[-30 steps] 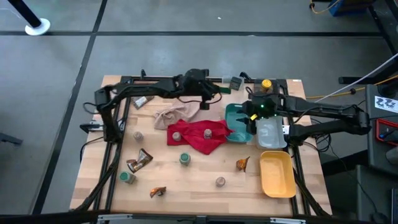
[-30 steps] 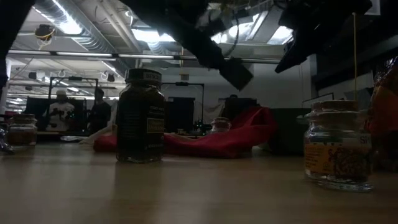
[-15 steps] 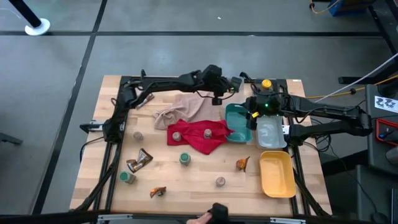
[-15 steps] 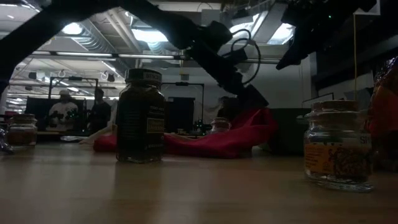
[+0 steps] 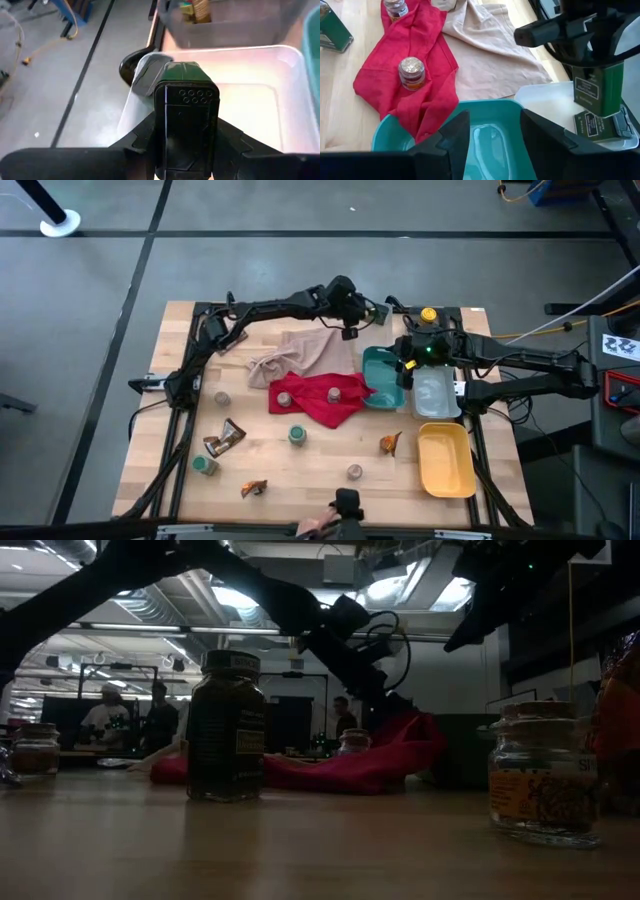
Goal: Sort spices by type
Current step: Put the dark green seasoning can into the transparent bin, then put the top right transparent seasoning bottle into the blue bin
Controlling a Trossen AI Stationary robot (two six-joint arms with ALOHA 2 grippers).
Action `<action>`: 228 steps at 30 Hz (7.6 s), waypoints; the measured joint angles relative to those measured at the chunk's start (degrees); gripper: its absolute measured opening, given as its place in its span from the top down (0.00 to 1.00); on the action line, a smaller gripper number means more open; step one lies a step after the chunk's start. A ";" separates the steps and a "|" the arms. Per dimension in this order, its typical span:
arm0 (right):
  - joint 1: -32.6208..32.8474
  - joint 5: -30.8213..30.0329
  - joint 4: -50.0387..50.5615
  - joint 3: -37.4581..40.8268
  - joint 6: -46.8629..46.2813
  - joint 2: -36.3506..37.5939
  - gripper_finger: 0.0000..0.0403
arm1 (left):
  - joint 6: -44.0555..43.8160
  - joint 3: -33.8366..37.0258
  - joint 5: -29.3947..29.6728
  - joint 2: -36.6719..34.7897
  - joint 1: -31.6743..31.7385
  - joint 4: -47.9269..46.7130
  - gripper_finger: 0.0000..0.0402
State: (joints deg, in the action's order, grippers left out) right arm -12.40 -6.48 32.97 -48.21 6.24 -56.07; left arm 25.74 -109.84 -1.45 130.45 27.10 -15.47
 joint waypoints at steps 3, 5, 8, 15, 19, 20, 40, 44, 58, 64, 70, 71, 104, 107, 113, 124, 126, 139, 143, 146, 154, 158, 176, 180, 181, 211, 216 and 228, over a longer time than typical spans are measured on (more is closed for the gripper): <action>0.00 0.00 0.04 0.00 0.00 -0.01 0.57 | -2.87 0.00 -0.44 -0.02 0.59 -0.51 0.71; 0.00 0.00 0.07 0.00 0.00 0.00 0.57 | -4.19 0.00 -1.82 -0.02 0.87 -1.16 0.72; 0.00 -0.10 0.07 0.00 0.02 -0.02 0.57 | -4.68 0.02 -2.67 -0.02 0.68 -0.82 0.72; -1.64 -3.06 -0.41 -0.01 0.10 -0.02 0.57 | -4.59 0.02 -2.96 0.33 -0.31 -0.76 0.71; -7.21 -3.04 -2.11 -0.04 1.93 -1.08 0.57 | -4.57 0.02 -2.92 0.33 -0.92 -0.54 0.71; -8.84 -2.98 -2.66 -0.04 2.95 -1.50 0.57 | -4.57 0.02 -2.92 0.33 -1.02 -0.53 0.71; -29.35 17.59 -18.02 -0.09 24.75 -18.43 0.57 | -1.29 0.02 -5.22 0.35 -1.91 -0.67 0.70; -29.29 17.62 -19.44 -0.09 25.62 -19.07 0.57 | -0.30 0.04 -5.94 0.35 -2.23 -0.66 0.70; -29.22 20.44 -19.19 0.00 25.68 -19.10 0.57 | 4.57 0.11 -5.95 0.35 -3.75 -0.28 0.70; -29.24 20.55 -19.27 0.00 25.67 -19.10 0.57 | 4.57 0.11 -6.06 0.35 -3.85 0.40 0.70; -29.20 18.79 -19.43 0.00 25.66 -19.17 0.58 | 4.53 0.11 -6.04 0.35 -3.89 1.73 0.70; -29.18 18.62 -19.49 0.00 25.66 -19.41 0.59 | 4.52 0.11 -5.91 0.35 -3.89 1.71 0.70; -34.86 18.06 -26.76 0.00 16.76 -24.99 0.71 | 2.97 0.00 11.24 0.11 -4.33 -0.87 0.49; -35.78 18.76 -28.08 0.00 14.44 -26.44 0.71 | 2.68 0.02 11.33 -0.16 -4.33 -1.02 0.49; -35.63 19.90 -32.40 0.00 12.23 -29.67 0.71 | 1.79 0.02 11.61 -2.42 -4.29 -4.07 0.49; -35.15 20.75 -36.21 0.00 8.80 -32.74 0.71 | -0.93 0.02 11.56 -6.90 -4.46 -7.25 0.51; -35.13 21.02 -36.61 0.00 8.79 -33.29 0.71 | -1.32 0.02 11.57 -7.54 -4.51 -8.48 0.51; -35.26 20.63 -39.80 -0.02 8.79 -37.31 0.71 | -1.33 0.09 11.55 -9.50 -5.10 -11.50 0.51; -35.26 20.07 -38.56 -0.02 8.81 -37.68 0.70 | -1.33 0.07 11.54 -9.70 -5.32 -11.89 0.51; -35.26 19.39 -37.99 -0.02 8.94 -37.68 0.66 | -1.10 0.07 11.53 -9.70 -5.36 -12.72 0.51; -35.26 17.46 -37.33 -0.02 8.98 -37.68 0.56 | -0.78 0.07 11.53 -9.70 -5.36 -12.69 0.51; -35.26 17.45 -37.12 -0.02 8.98 -37.68 0.55 | -0.68 0.07 11.52 -9.68 -5.36 -12.69 0.51; -35.23 15.11 -31.01 -0.02 9.11 -33.82 0.55 | -1.19 0.02 11.55 -11.93 -5.65 -16.36 0.51; -35.23 12.57 -29.15 -0.04 9.26 -32.18 0.55 | -1.77 0.02 11.52 -12.87 -6.26 -22.33 0.51; -35.25 12.32 -28.66 -0.04 9.47 -31.69 0.55 | -2.48 0.02 11.54 -12.99 -6.54 -23.66 0.51; -35.17 23.79 -15.09 -0.07 9.25 -11.80 0.55 | -13.79 7.37 -3.29 -12.92 -19.91 -36.15 0.51; -35.17 29.87 -14.71 -0.07 6.20 -7.75 0.55 | -15.47 11.96 -3.31 -12.84 -20.52 -31.37 0.51; -27.90 37.90 -14.77 -0.07 3.87 -4.48 0.55 | -16.87 18.26 -3.95 -12.85 -20.46 -23.46 0.51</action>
State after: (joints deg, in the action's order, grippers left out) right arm -40.31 31.42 18.20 -48.27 10.11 -60.56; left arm 8.87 -91.58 -5.40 117.60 6.63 -38.93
